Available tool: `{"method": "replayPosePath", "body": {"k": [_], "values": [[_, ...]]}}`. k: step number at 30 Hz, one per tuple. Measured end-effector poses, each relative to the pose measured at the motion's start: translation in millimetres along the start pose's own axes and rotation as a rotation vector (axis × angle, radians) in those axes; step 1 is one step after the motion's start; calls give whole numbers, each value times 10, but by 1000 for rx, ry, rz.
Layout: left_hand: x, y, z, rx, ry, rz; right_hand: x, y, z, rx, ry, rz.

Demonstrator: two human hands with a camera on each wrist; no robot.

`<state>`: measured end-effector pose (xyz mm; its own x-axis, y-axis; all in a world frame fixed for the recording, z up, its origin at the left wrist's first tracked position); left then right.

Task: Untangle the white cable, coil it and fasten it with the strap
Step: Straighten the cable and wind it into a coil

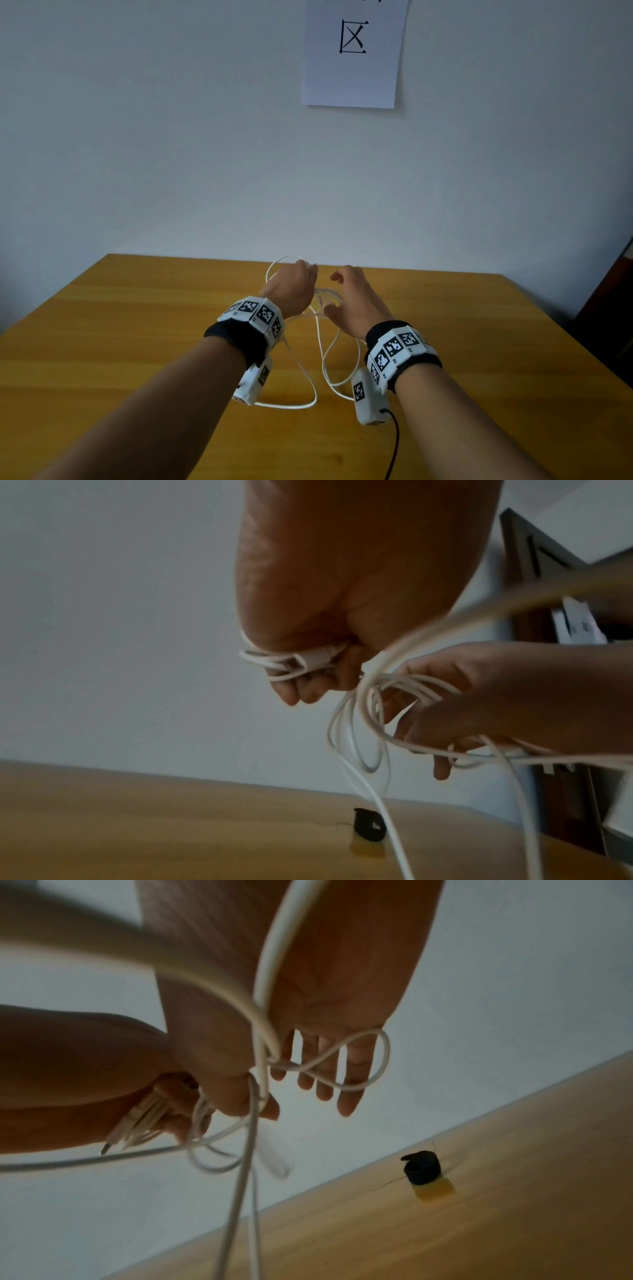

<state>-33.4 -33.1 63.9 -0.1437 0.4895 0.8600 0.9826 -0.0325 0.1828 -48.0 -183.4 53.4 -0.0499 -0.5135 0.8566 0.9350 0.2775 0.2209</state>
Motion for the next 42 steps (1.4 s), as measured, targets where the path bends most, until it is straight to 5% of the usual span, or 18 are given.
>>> {"method": "replayPosePath", "body": {"k": [10, 19, 34, 42], "values": [[4, -31, 29, 82, -149, 148, 84, 1, -40, 32, -117, -128], [90, 23, 234, 164, -231, 93, 122, -20, -181, 34, -22, -126], [140, -53, 453, 227, -83, 41, 209, -28, -653, -375, -16, -201], [79, -130, 307, 226, -134, 57, 171, 45, -564, -379, -39, -108]]}}
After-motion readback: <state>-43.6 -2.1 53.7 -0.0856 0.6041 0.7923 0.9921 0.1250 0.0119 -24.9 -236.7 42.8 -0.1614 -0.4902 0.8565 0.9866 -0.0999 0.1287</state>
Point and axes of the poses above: each hand's wrist, its own y-axis towards the middle knuckle, its own x-axis out of the back of the hand, z = x × y, the point moved 4 cm from there along y, towards the middle knuckle, and after that the axes turned 2 degrees about x, right-handed, at the moved point
